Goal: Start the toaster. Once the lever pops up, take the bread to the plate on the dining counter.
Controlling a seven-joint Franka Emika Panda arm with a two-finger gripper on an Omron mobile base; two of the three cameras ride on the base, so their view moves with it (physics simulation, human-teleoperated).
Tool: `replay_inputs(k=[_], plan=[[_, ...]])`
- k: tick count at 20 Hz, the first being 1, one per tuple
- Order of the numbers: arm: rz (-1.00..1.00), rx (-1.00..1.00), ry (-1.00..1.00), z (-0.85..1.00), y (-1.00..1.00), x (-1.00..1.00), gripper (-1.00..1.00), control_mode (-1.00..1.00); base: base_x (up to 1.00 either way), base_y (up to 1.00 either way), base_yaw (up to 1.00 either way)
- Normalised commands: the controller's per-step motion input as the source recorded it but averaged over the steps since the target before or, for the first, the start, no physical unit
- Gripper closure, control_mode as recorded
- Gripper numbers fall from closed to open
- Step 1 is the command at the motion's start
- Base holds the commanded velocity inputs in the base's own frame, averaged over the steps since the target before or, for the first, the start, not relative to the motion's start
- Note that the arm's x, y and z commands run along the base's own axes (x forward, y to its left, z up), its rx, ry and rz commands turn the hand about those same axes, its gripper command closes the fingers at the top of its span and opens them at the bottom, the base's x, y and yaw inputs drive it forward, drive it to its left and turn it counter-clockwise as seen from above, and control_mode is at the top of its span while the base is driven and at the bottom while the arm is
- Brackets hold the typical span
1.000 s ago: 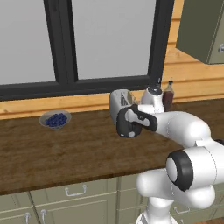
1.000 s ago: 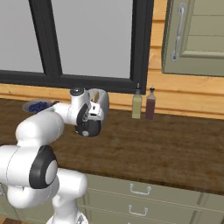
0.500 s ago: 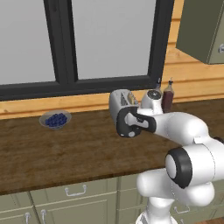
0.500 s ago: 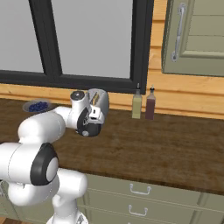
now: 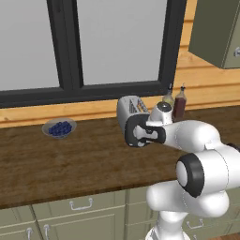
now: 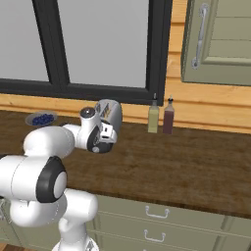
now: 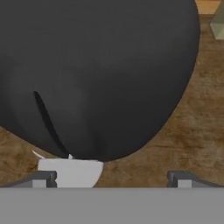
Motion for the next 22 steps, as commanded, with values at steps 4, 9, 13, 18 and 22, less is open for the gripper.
replay_inputs(k=[4, 9, 13, 18, 22], plan=[[0.0, 0.0, 0.0, -0.23, 0.0, 0.0, -1.0, -1.0, 0.0, 0.0, 0.0], [0.0, 0.0, 0.0, -0.21, 0.0, 0.0, -1.0, -1.0, 0.0, 0.0, 0.0], [0.0, 0.0, 0.0, -0.19, 0.0, 0.0, -1.0, -1.0, 0.0, 0.0, 0.0], [0.0, 0.0, 0.0, -0.14, 0.0, 0.0, -1.0, -1.0, 0.0, 0.0, 0.0], [0.0, 0.0, 0.01, 0.06, 0.0, 0.0, -1.0, -1.0, 0.0, 0.0, 0.0]])
